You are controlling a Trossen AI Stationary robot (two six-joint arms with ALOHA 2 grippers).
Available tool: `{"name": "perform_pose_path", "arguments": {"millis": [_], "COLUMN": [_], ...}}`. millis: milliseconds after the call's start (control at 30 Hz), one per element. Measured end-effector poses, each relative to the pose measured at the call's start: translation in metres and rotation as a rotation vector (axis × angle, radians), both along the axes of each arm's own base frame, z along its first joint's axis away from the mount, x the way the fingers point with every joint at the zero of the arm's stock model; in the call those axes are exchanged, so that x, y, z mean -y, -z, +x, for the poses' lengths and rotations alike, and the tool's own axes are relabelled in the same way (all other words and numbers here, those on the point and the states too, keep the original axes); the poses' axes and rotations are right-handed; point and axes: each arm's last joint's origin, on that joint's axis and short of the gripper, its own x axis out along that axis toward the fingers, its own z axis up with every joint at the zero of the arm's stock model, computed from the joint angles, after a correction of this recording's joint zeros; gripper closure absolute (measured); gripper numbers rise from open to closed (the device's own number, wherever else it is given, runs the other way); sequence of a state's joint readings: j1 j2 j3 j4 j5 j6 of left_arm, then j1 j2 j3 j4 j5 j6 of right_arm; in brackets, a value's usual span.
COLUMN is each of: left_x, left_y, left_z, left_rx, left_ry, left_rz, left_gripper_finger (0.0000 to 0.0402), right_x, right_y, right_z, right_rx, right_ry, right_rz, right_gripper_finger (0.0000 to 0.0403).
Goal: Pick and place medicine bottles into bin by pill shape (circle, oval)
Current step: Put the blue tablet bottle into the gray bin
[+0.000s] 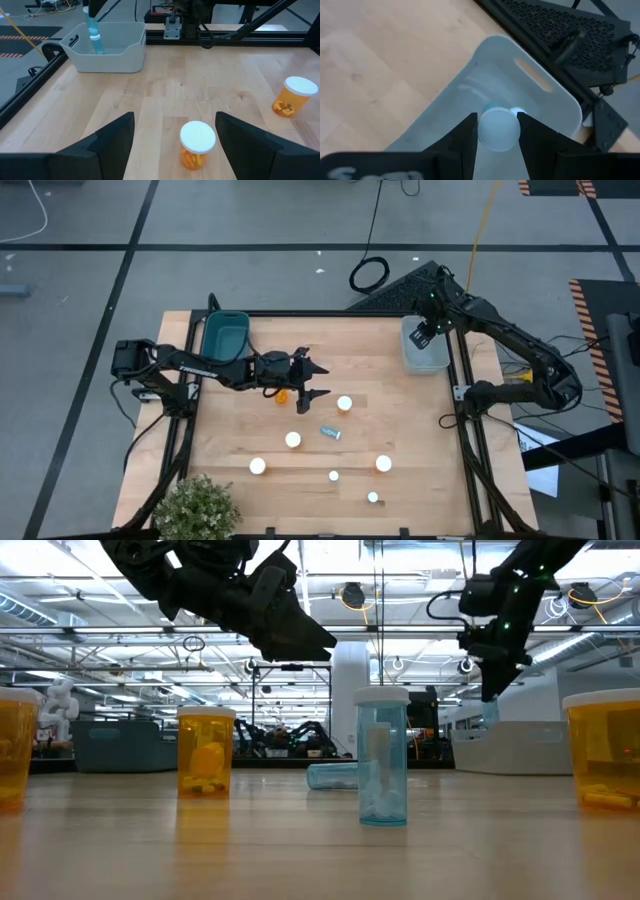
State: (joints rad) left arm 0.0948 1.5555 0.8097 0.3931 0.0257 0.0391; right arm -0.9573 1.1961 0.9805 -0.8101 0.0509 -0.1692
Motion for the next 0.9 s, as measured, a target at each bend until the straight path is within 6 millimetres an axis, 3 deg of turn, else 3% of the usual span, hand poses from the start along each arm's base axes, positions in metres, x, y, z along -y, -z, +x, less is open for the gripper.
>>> {"name": "perform_pose_path", "arguments": {"millis": [633, 900], "left_x": [0.000, 0.000], "left_y": [0.000, 0.000], "left_z": [0.000, 0.000], "left_rx": [0.000, 0.000], "left_ry": [0.000, 0.000], "left_rz": [0.000, 0.001], "left_gripper_finger": [0.0124, 0.0124], "right_x": [0.029, 0.034], "right_y": [0.048, 0.057], "right_z": [0.021, 0.024], "right_rx": [-0.081, -0.093], "right_ry": [-0.005, -0.002], "right_rz": [0.113, 0.134], "right_gripper_finger": [0.0282, 0.0282]}}
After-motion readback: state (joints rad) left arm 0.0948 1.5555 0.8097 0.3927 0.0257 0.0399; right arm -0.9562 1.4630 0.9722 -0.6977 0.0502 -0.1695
